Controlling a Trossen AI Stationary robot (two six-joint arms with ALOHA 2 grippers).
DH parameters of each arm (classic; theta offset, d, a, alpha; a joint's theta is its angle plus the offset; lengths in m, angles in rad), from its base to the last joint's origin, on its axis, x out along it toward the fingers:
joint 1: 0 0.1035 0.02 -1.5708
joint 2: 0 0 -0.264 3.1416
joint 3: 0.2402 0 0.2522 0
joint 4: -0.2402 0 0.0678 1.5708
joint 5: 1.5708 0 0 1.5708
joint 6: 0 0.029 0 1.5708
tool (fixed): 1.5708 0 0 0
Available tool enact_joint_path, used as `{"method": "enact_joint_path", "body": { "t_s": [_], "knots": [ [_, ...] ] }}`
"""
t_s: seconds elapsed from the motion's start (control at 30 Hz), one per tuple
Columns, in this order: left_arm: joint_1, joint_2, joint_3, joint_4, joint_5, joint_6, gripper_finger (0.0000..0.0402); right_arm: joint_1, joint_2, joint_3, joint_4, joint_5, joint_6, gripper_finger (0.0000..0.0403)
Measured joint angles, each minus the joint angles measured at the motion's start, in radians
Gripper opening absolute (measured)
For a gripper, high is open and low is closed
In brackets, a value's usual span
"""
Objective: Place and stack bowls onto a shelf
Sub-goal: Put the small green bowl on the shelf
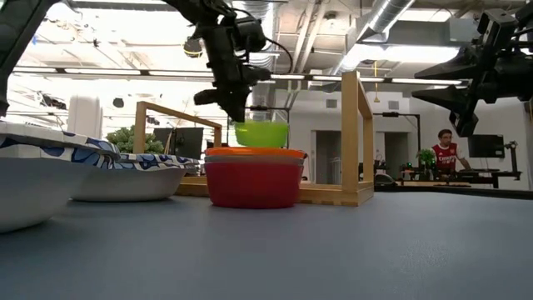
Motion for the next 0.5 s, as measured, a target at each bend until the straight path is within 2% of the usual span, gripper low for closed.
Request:
{"method": "enact_joint_path", "body": {
  "t_s": [0.23,0.37,0.5],
  "knots": [
    [-0.001,0.000,0.000,-0.044,0.173,0.368,0.0000,0.000,0.000,0.000,0.000,0.008,-0.004,0.0171],
    [0.004,0.000,0.000,-0.105,0.176,0.675,0.0000,0.000,0.000,0.000,0.000,0.008,0.021,0.0171],
    [0.036,0.000,0.000,-0.146,0.211,0.866,0.0000,0.000,0.000,0.000,0.000,0.008,0.048,0.0171]
  ]
}}
